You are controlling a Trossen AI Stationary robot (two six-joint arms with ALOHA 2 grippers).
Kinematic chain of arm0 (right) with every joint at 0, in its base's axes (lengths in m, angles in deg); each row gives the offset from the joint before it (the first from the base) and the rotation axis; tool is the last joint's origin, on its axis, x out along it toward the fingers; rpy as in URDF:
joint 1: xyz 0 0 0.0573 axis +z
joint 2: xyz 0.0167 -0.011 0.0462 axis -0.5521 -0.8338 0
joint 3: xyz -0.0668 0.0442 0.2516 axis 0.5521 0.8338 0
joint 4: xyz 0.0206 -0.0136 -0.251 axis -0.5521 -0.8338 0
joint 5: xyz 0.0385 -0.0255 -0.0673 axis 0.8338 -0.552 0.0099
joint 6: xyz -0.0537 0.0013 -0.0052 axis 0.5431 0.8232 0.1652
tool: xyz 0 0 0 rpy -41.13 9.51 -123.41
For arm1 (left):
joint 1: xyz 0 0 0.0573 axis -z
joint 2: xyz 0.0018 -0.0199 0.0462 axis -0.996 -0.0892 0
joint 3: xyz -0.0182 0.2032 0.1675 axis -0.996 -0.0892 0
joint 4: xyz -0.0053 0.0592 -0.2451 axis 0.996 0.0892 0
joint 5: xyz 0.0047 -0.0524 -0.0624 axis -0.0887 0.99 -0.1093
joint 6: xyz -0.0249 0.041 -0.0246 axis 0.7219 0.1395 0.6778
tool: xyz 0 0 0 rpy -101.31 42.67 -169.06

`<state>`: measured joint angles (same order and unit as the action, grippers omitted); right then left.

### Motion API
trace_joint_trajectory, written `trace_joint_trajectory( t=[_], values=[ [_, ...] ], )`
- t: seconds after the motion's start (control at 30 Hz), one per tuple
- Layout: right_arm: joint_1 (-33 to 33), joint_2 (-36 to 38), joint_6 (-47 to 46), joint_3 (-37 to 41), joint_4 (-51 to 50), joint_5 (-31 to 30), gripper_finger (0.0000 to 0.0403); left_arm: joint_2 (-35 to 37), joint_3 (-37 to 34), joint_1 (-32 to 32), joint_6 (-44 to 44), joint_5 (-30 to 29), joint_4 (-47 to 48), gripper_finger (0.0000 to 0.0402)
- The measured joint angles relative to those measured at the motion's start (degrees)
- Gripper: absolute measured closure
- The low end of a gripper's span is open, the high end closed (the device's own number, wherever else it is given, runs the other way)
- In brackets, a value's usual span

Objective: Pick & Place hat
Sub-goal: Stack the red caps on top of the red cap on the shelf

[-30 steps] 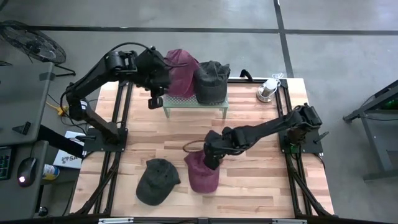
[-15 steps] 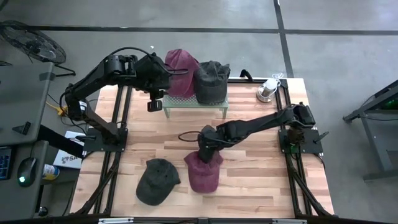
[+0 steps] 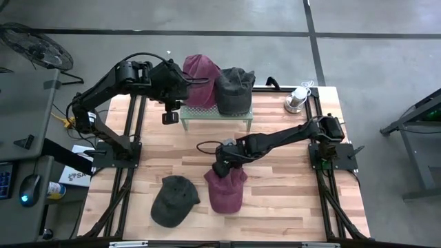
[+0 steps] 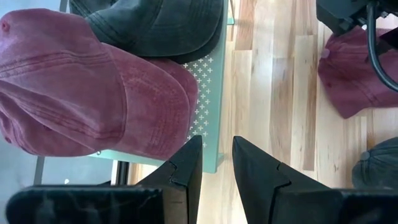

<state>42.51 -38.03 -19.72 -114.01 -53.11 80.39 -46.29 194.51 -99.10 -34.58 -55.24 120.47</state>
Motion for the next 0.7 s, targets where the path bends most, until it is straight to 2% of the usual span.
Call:
trace_joint_trajectory(
  t=[0.37,0.7],
  values=[
    [3.12,-0.55,-9.28,0.00,0.79,-2.74,0.0103,-0.02,0.00,0.00,0.00,0.12,0.27,0.0316],
    [4.23,-6.79,-14.70,0.00,2.84,-2.34,0.0103,-0.02,0.00,0.00,0.26,0.22,1.93,0.0316]
  ],
)
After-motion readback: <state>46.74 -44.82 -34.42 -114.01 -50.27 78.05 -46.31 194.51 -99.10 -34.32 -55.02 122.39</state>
